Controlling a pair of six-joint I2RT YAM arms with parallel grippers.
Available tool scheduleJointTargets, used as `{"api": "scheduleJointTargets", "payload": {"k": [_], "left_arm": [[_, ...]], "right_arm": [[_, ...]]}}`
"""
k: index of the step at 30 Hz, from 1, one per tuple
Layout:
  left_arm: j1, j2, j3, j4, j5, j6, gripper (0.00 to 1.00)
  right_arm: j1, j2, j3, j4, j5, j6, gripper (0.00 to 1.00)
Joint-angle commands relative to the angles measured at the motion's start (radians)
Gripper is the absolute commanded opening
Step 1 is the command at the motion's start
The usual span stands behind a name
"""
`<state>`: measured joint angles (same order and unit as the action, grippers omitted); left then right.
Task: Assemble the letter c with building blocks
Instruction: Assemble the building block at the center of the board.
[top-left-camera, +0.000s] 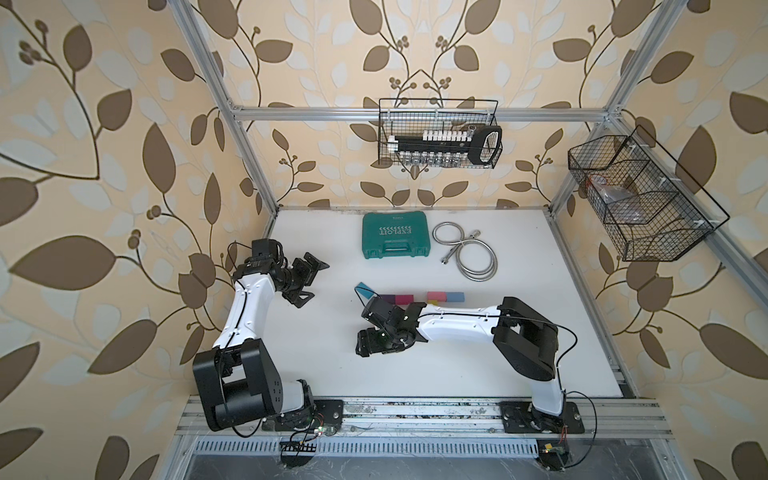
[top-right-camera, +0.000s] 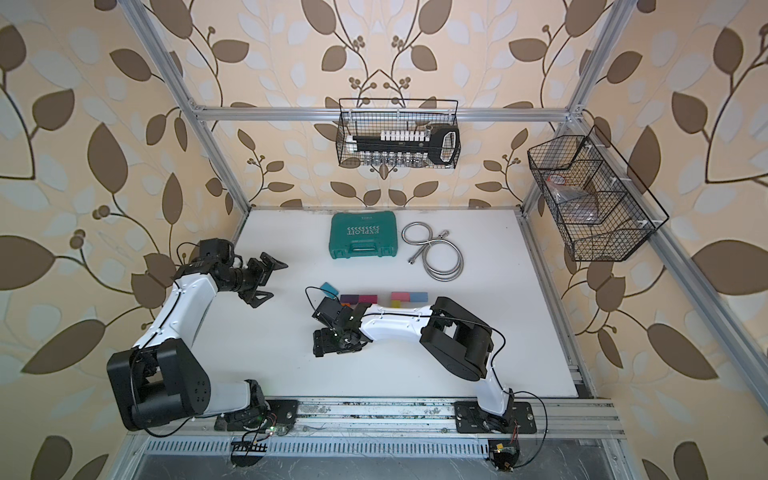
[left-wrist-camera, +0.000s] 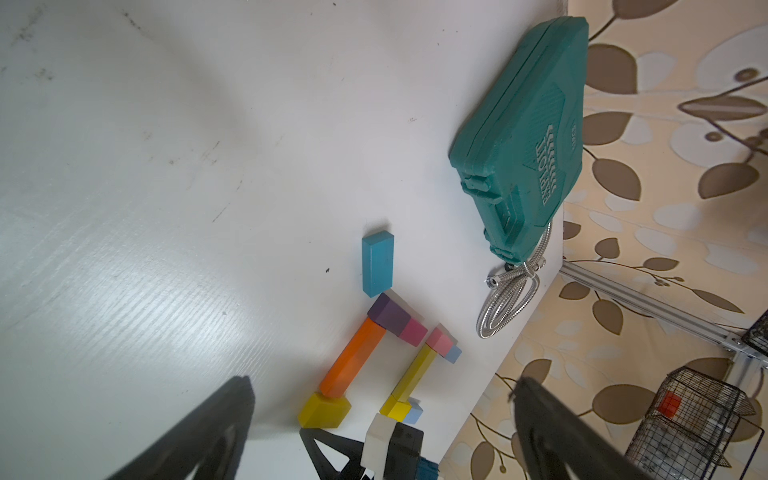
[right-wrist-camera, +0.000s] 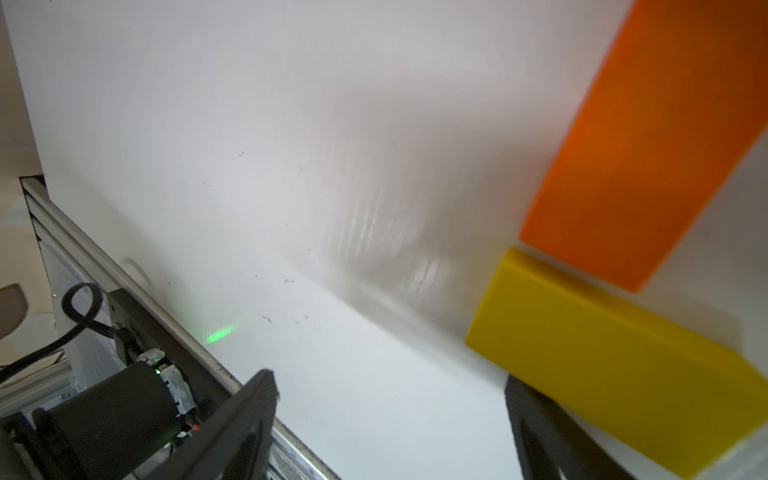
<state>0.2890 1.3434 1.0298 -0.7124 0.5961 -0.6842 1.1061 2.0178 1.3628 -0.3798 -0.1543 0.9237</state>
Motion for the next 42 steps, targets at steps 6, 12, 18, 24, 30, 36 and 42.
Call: {"api": "scheduleJointTargets", "payload": {"k": [6, 12, 18, 24, 30, 36, 42], "left_arm": [[-0.001, -0.024, 0.018, -0.001, 0.018, -0.002, 0.99], [-0.001, -0.023, 0.016, 0.001, 0.019, -0.002, 0.99], [-0.001, -0.024, 0.015, 0.002, 0.019, -0.002, 0.99], [-0.001, -0.023, 0.015, 0.005, 0.019, -0.003, 0.99], [-0.002, -0.021, 0.015, 0.007, 0.018, -0.002, 0.99], [-0.002, -0.026, 0.023, -0.002, 0.023, 0.011, 0.99], [-0.111, 0.010, 0.122, -0.100, -0.088, 0.120, 0.99]], "right_arm": [[0.000, 0.029, 0.025, -0.010, 0.001, 0.004, 0.85], [-0.008, 0.032, 0.024, -0.008, 0.001, 0.006, 0.85], [-0.013, 0.033, 0.025, -0.008, -0.001, 0.005, 0.85], [-0.017, 0.035, 0.026, -0.008, -0.004, 0.004, 0.85], [-0.018, 0.028, 0.021, -0.004, -0.012, 0.002, 0.85], [-0.009, -0.095, 0.005, -0.018, -0.028, -0.015, 0.85], [-0.095, -0.321, -0.071, -0.132, 0.044, -0.083, 0.86]]}}
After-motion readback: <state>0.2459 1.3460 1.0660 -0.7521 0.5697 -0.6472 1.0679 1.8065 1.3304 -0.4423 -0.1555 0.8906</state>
